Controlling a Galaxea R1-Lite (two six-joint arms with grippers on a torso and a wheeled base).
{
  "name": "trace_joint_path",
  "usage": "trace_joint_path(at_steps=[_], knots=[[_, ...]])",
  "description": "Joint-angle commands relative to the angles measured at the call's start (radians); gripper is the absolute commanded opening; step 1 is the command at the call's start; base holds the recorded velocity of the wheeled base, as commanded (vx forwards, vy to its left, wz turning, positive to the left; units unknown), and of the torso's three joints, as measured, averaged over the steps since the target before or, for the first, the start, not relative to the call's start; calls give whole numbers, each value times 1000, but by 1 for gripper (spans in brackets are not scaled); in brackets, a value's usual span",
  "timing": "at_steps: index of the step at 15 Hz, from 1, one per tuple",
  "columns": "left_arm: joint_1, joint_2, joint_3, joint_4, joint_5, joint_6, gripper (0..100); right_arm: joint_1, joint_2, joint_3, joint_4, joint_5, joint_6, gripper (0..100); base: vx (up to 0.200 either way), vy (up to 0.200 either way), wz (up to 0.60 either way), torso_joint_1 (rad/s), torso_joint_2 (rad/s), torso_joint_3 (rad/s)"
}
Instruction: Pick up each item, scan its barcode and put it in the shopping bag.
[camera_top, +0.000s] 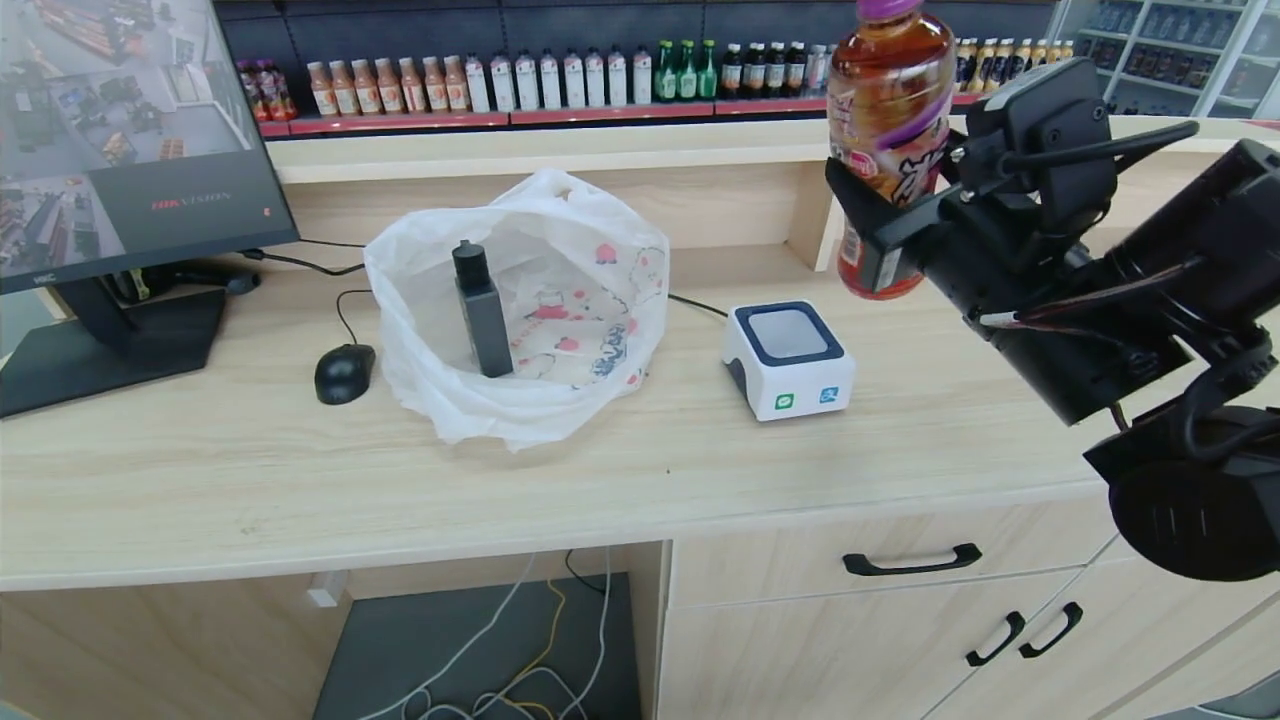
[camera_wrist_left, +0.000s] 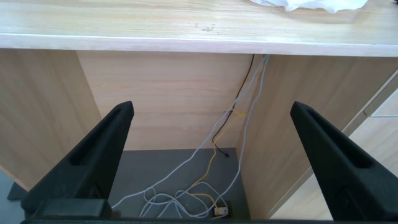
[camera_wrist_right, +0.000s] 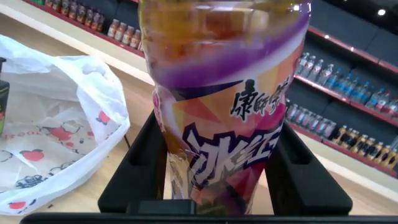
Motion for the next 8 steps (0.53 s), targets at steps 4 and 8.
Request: trace_joint_path(at_steps=[4,8], knots=[[0,0,0,0,0,0,100,23,23,-51,36,108,-158,0,0,0,0,0,0,0],[0,0,0,0,0,0,100,11,38,-35,36,266,-285,0,0,0,0,0,0,0]])
